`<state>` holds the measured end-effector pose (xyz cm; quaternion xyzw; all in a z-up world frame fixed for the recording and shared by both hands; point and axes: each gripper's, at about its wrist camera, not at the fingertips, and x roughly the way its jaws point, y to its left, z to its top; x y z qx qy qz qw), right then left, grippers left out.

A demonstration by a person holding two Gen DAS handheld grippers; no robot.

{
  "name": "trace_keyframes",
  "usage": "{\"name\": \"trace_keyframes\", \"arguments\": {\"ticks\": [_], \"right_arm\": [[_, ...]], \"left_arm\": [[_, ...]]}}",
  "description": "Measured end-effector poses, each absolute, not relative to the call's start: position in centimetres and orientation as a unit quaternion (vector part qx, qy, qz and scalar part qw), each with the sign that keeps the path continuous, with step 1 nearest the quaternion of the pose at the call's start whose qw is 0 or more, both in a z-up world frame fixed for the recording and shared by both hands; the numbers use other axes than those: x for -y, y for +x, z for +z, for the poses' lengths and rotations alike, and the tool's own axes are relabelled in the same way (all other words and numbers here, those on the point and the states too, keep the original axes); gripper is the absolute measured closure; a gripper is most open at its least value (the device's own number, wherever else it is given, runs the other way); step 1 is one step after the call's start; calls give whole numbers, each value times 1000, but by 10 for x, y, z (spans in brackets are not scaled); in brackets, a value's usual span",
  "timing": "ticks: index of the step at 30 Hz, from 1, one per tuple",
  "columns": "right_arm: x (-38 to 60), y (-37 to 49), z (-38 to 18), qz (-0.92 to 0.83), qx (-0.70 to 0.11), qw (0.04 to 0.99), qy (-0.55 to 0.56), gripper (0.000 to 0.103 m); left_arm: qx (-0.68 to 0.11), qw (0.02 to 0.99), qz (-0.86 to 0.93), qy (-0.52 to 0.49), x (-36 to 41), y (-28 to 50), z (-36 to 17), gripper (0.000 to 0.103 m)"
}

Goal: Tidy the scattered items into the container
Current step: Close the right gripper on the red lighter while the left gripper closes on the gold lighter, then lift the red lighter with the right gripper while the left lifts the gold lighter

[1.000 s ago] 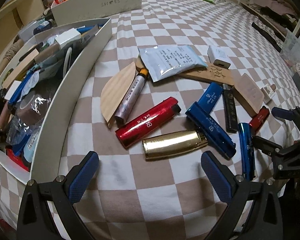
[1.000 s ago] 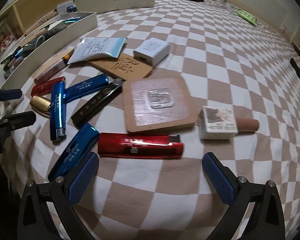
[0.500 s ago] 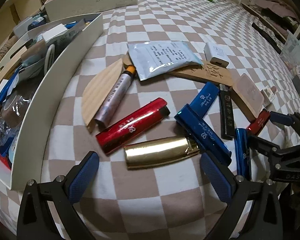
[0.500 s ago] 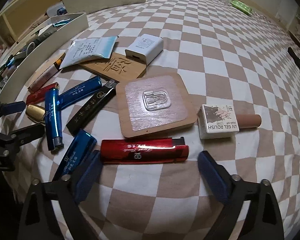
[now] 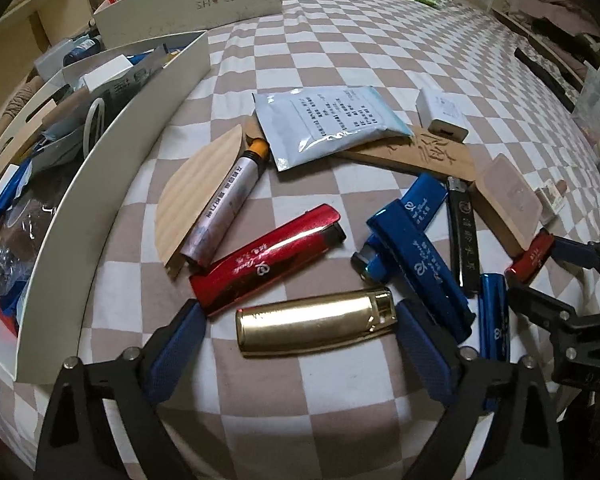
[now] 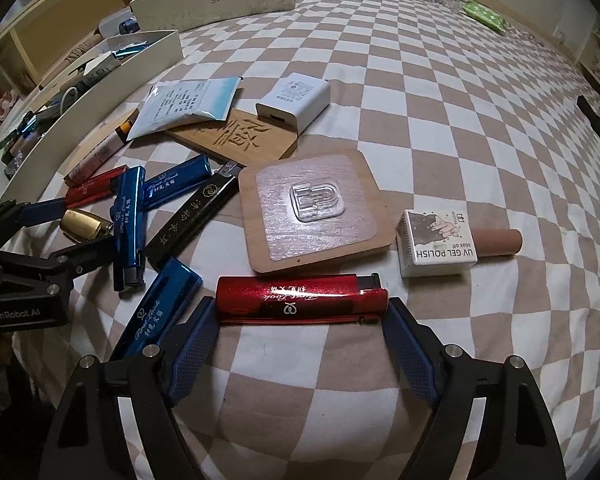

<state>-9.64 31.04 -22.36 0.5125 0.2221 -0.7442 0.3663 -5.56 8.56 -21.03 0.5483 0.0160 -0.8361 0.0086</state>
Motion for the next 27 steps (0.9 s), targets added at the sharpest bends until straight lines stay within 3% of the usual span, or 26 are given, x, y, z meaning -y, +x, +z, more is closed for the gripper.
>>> {"name": "trace_keyframes", "arguments": {"ticks": [5,27], "right_arm": [[-311,-100,-222,-744,-211,365,519,20],[-317,-91,-209,-750,-162,374,520,20]], "left_arm": [[-16,-2,-838,545,-84,-52,-208,26],[-30,-27,-840,541,-68,-45,-203,27]]}}
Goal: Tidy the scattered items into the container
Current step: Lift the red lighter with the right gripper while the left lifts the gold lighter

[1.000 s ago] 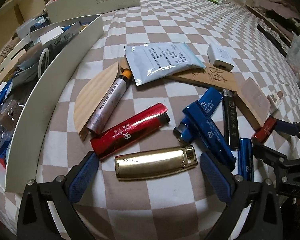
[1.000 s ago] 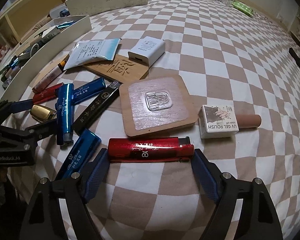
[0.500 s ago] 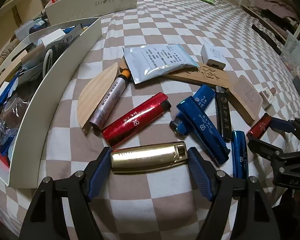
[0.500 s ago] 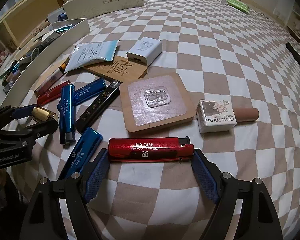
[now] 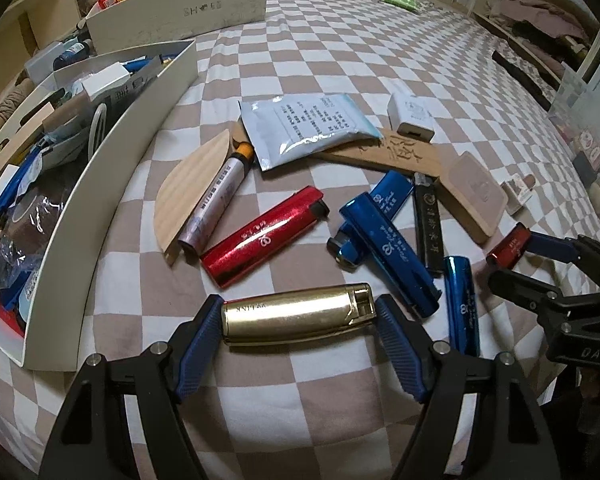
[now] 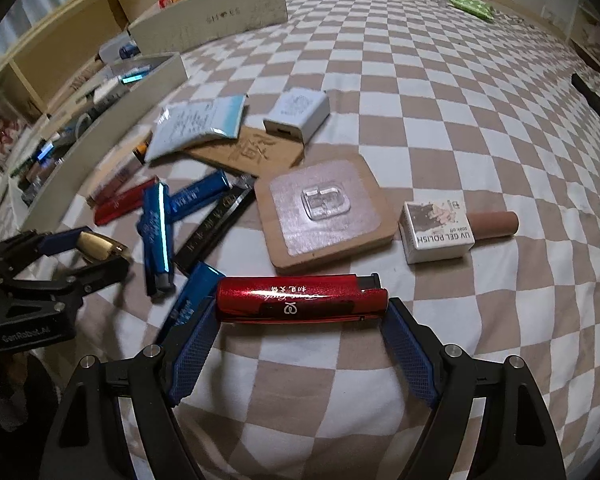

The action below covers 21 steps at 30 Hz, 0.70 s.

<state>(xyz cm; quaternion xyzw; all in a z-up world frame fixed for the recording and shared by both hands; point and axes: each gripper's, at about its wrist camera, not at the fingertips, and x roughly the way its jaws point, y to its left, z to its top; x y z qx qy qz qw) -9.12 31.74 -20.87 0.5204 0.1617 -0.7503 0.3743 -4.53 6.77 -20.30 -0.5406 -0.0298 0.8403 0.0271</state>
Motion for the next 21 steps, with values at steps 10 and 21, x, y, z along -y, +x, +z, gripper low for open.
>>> {"name": "trace_keyframes", "arguments": {"ticks": [10,21], "right_arm": [[-314,-83,-199,-758,-150,380,509,20],[-309,-74,-182,-772,-135,383,489,20]], "left_arm": [[28,30,853,-520,-91,-26,-177,27],[39,29,869,-492,-86,-23,-148,27]]}}
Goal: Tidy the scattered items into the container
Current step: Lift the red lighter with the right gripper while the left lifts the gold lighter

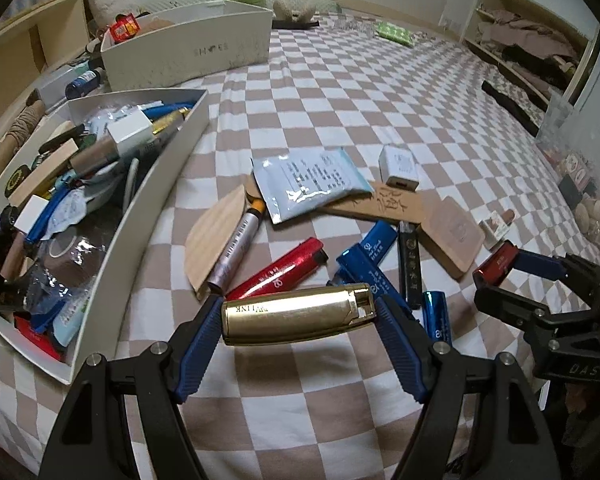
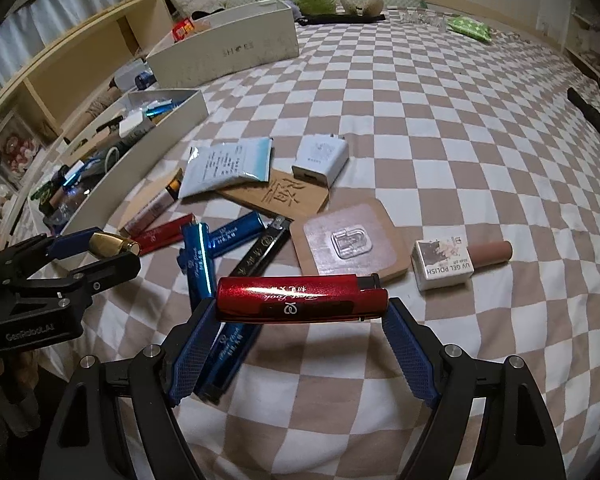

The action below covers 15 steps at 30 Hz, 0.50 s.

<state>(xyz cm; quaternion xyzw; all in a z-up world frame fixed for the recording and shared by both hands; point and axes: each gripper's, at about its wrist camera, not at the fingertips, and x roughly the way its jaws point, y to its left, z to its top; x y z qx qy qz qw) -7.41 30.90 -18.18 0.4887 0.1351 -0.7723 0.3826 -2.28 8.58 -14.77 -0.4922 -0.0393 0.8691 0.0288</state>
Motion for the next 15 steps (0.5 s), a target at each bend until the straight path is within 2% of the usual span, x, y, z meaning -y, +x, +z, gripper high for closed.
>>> {"name": "trace_keyframes", "arguments": {"ticks": [15], "right_arm": [[-306,-68,-149,-796,-124,379,455,20]], "left_arm": [[44,18,886,-461,-56,-15,-118,26]]}}
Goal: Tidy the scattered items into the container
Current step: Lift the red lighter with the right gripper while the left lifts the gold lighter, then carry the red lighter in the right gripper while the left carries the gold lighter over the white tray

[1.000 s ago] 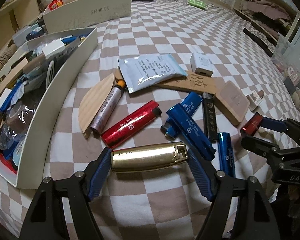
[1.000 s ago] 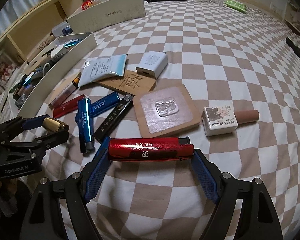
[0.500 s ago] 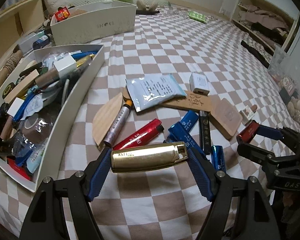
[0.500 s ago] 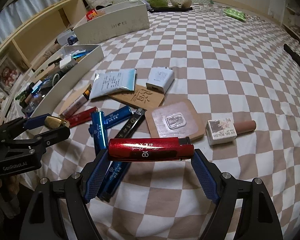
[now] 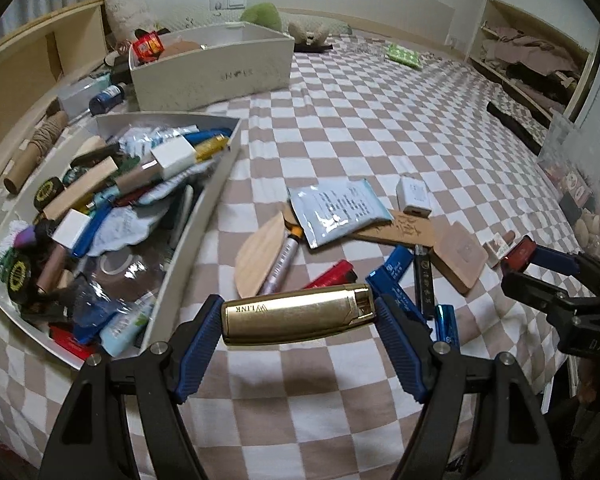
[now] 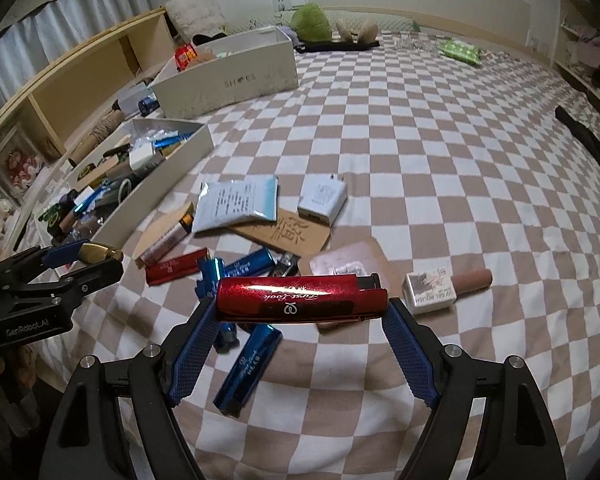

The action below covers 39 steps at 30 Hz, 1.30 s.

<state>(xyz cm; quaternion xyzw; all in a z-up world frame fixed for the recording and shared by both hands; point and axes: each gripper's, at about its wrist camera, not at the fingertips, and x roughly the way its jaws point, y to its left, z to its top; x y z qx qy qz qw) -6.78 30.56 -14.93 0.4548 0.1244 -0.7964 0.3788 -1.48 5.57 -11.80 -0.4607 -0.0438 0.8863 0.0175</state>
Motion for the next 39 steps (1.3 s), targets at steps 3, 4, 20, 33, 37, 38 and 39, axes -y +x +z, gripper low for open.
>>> {"name": "trace_keyframes", "arguments": {"ticks": [3,4,20,33,37,38,39], "right_arm": [[-303,-67,-142,-799,-121,382,450,20],[-302,-66,-140,-799,-121,383,447,20],[-265,-68,-88,-817,-105,405,396,20],[-210,-66,-68,-812,-97,436,375,20],[-191,-64,-66,-807,-94,446,375,20],[-186,-63,-66,-806,-94,449,374,20],[-181,-61,-66,-804,-94,452,374,20]], "left_arm": [[45,19,890,-454,-51,-15,-109,26],[44,18,891,-451,-49,-15,-105,26],[44,-12,917,-397,0,-32,-42,26],[43,-53,928,-367,64,-53,-8,26],[57,-52,925,-372,79,-60,-6,26],[57,-52,925,-373,82,-62,-6,26],[55,-53,924,-374,85,-63,-5,26]]}}
